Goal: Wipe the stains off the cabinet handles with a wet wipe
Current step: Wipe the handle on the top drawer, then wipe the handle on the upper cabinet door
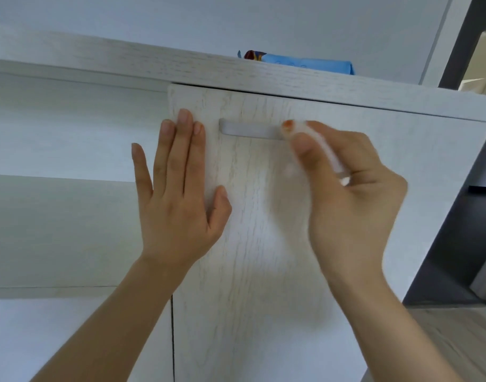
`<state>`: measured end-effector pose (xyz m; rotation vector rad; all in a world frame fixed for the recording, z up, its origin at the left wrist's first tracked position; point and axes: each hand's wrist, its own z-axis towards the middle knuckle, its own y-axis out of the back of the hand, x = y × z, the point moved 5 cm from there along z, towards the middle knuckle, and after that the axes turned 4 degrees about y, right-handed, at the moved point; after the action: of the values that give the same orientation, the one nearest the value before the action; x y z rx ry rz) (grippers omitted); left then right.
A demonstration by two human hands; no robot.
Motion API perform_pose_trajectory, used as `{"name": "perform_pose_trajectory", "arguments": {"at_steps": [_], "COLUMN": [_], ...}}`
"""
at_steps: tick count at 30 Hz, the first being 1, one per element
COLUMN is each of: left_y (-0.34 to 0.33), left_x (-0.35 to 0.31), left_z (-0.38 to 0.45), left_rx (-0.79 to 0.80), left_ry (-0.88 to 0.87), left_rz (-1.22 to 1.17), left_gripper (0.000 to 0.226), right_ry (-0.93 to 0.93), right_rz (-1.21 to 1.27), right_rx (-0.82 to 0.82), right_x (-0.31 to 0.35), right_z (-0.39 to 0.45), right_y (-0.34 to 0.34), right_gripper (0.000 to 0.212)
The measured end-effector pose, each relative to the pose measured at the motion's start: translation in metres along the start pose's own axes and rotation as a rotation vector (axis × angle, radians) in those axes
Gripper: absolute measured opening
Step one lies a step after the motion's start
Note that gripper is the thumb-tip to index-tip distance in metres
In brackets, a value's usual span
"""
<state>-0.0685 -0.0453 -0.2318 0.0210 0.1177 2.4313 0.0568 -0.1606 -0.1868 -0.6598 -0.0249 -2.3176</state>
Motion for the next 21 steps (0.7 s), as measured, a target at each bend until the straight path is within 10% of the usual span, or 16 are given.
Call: {"name": "perform_pose_trajectory", "arguments": {"at_steps": [21], "left_y": [0.088], "left_x": [0.099], "left_z": [-0.077], "left_rx": [0.549], "left_ry": [0.118], "left_rz": [0.42], "left_gripper": [0.052], "right_ry": [0.303], "right_rz": [0.04], "right_rx": [0.455], "right_x": [0.012], "right_z": [-0.081], "right_y": [-0.136], "right_gripper": [0.012]}}
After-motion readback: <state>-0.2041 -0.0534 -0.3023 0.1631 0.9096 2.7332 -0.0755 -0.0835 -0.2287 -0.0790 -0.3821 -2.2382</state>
